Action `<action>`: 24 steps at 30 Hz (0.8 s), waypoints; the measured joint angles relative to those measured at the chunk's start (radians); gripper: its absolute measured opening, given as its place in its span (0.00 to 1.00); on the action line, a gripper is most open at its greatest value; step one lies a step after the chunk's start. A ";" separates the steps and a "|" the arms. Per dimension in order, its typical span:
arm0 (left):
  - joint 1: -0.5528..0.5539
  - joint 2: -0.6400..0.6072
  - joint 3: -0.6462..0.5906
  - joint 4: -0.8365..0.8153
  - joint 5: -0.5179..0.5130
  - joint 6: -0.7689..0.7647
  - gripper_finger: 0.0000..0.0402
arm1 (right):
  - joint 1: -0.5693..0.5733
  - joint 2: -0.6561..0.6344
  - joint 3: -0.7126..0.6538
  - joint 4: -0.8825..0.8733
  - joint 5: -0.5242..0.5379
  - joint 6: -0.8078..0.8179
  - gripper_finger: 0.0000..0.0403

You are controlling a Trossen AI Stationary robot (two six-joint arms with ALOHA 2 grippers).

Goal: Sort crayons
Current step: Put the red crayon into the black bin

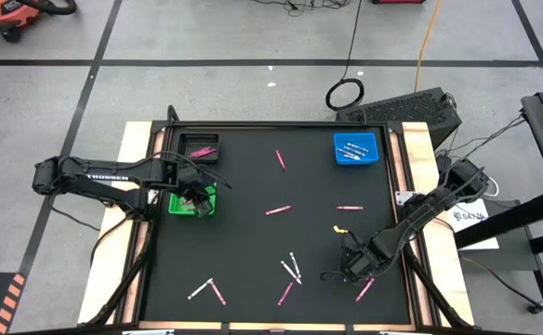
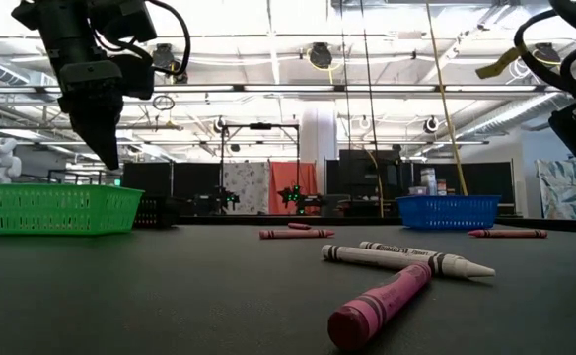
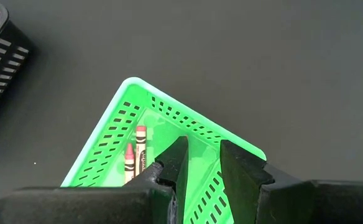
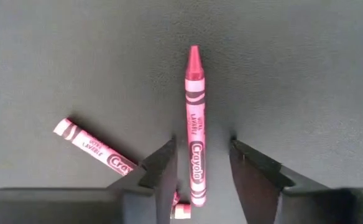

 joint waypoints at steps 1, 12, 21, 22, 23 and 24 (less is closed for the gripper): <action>0.000 0.000 0.000 0.000 0.000 0.000 0.22 | 0.000 0.000 0.000 -0.001 0.000 0.000 0.31; 0.000 0.000 0.000 0.000 0.000 0.000 0.22 | 0.000 0.011 0.002 -0.028 0.019 0.013 0.12; 0.000 0.000 0.000 0.000 0.000 0.000 0.22 | -0.002 0.013 0.014 -0.034 0.020 -0.038 0.01; 0.000 0.000 0.000 0.000 0.000 0.000 0.22 | -0.002 0.013 0.018 -0.033 0.024 -0.043 0.02; 0.000 0.000 0.000 0.000 0.000 0.000 0.22 | -0.003 0.014 0.023 -0.026 0.030 -0.047 0.02; 0.000 0.000 0.000 0.000 0.000 0.000 0.22 | -0.004 0.014 0.026 -0.020 0.034 -0.050 0.02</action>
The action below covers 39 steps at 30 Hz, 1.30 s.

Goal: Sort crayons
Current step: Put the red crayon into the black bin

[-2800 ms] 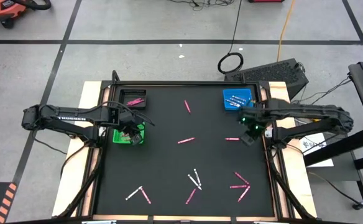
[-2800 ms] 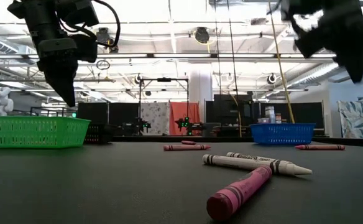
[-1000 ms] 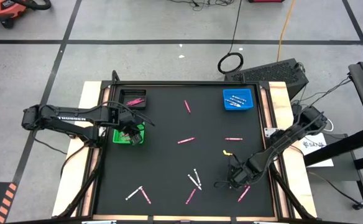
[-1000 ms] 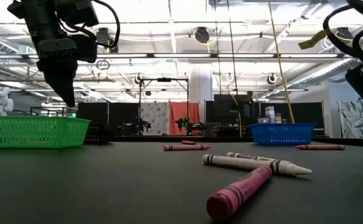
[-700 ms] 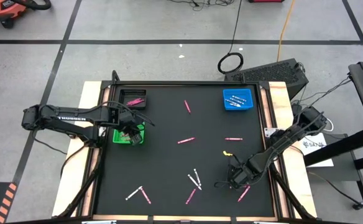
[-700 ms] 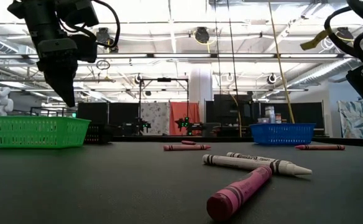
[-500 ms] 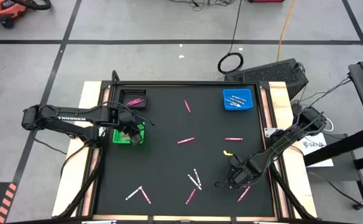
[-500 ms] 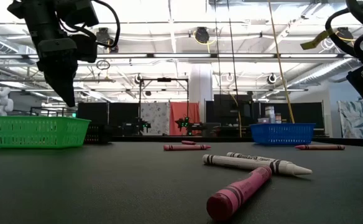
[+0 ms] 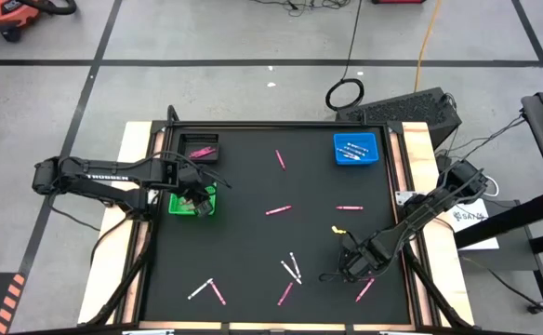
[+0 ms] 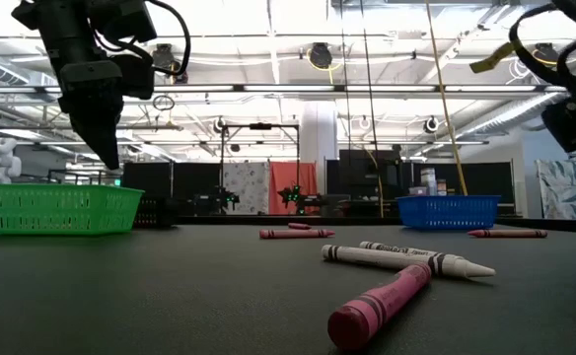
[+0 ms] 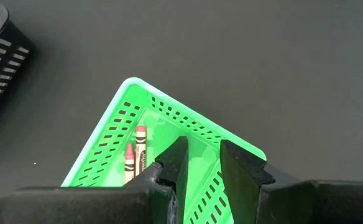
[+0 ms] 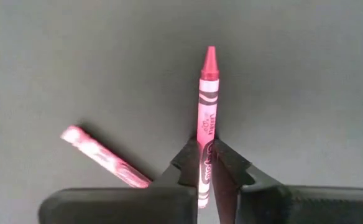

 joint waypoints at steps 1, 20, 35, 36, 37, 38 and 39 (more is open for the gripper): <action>0.000 0.000 0.000 0.000 0.000 0.000 0.22 | -0.002 0.000 0.001 0.002 0.003 -0.001 0.02; 0.000 0.001 0.000 0.229 0.054 0.009 0.22 | -0.265 -0.099 0.001 0.151 0.185 -0.389 0.01; -0.034 0.006 0.000 0.440 0.159 0.000 0.22 | -0.512 -0.153 0.002 0.655 0.203 -0.918 0.00; -0.043 0.010 0.000 0.456 0.159 0.000 0.22 | -0.523 -0.153 0.002 0.687 0.202 -0.944 0.00; -0.053 0.015 0.000 0.474 0.159 0.000 0.22 | -0.532 -0.153 0.002 0.716 0.202 -0.972 0.00; -0.062 0.022 0.000 0.502 0.159 0.000 0.22 | -0.542 -0.153 0.002 0.749 0.202 -0.998 0.00; -0.071 0.030 0.000 0.531 0.159 0.000 0.22 | -0.552 -0.153 0.002 0.785 0.202 -1.022 0.00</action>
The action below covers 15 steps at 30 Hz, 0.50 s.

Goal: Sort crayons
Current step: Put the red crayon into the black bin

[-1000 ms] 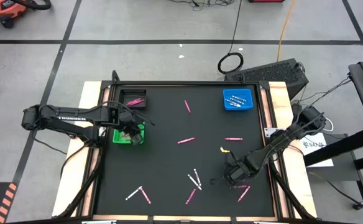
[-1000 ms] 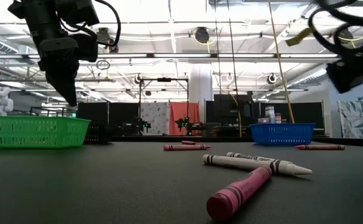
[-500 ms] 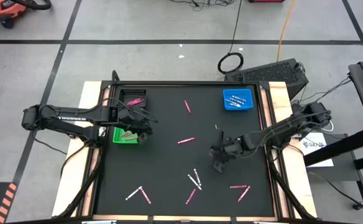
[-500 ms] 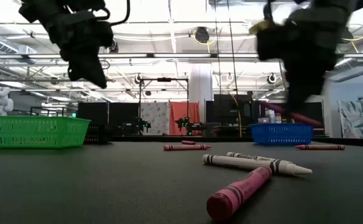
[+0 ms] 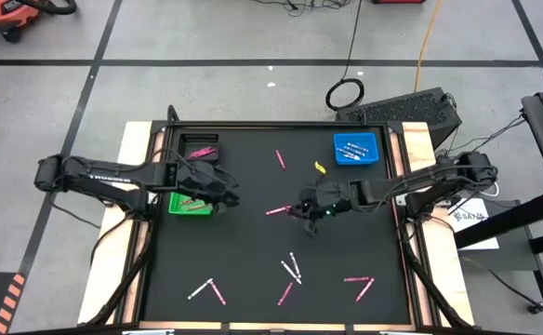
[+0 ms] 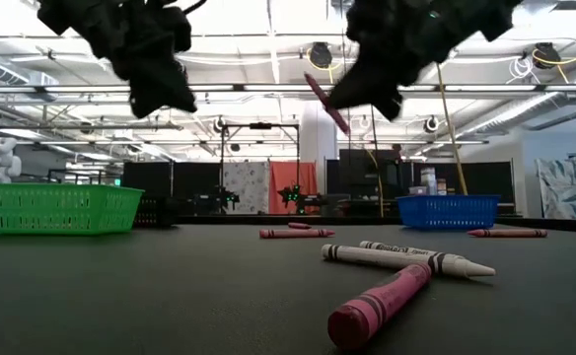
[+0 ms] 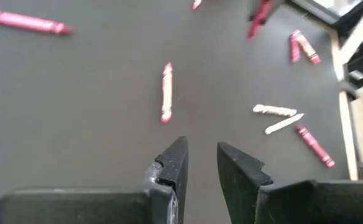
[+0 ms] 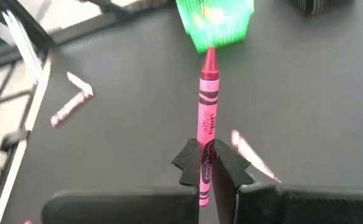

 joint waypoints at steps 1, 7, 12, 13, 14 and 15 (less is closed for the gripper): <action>-0.009 0.012 0.000 0.033 0.000 0.000 0.22 | -0.008 0.000 0.000 0.036 0.000 -0.024 0.00; -0.041 0.104 0.000 0.282 -0.006 0.001 0.22 | -0.044 0.000 0.000 0.166 -0.004 -0.155 0.00; -0.029 0.184 0.000 0.488 -0.011 0.009 0.22 | -0.065 0.000 0.000 0.223 -0.005 -0.240 0.00; -0.025 0.194 0.000 0.518 -0.011 0.014 0.22 | -0.070 0.000 0.000 0.229 -0.005 -0.253 0.00; -0.020 0.205 0.000 0.541 -0.011 0.026 0.22 | -0.075 0.000 0.000 0.235 -0.006 -0.263 0.00; -0.015 0.212 0.000 0.563 -0.011 0.040 0.22 | -0.081 0.000 0.000 0.240 -0.006 -0.272 0.00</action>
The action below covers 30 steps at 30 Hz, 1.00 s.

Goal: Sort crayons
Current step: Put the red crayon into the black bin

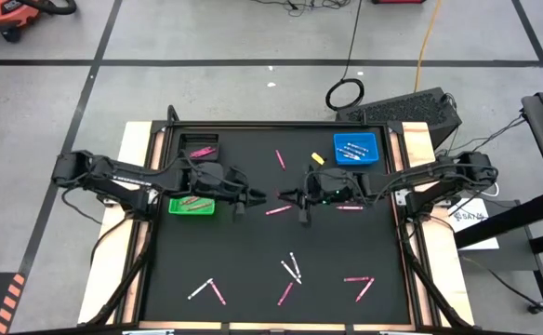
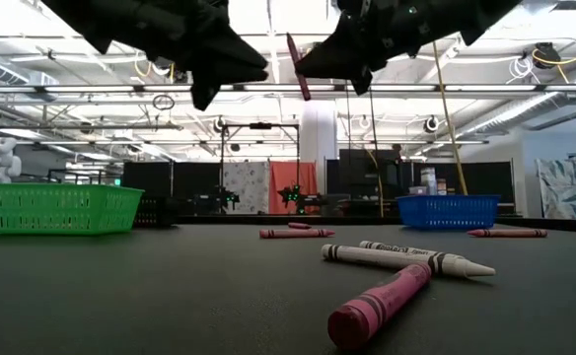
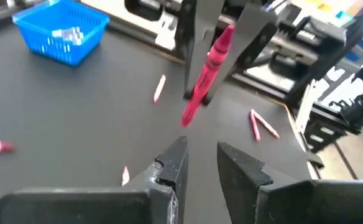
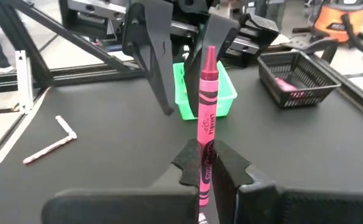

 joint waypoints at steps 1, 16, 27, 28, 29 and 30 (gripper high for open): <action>0.005 0.005 0.000 0.017 0.000 0.017 0.22 | -0.006 0.000 0.000 0.004 -0.001 -0.005 0.00; 0.074 0.014 0.000 0.156 0.015 0.049 0.22 | -0.075 0.000 0.000 0.075 -0.130 -0.042 0.00; 0.092 0.014 0.000 0.236 0.076 0.041 0.22 | -0.080 0.000 0.000 0.090 -0.126 -0.058 0.00; 0.092 0.014 0.000 0.237 0.082 0.040 0.22 | -0.082 0.000 0.000 0.092 -0.126 -0.057 0.00; 0.092 0.014 0.000 0.237 0.085 0.040 0.22 | -0.085 0.000 0.000 0.093 -0.126 -0.056 0.00; 0.092 0.014 0.000 0.237 0.085 0.040 0.22 | -0.087 0.000 0.000 0.093 -0.125 -0.055 0.00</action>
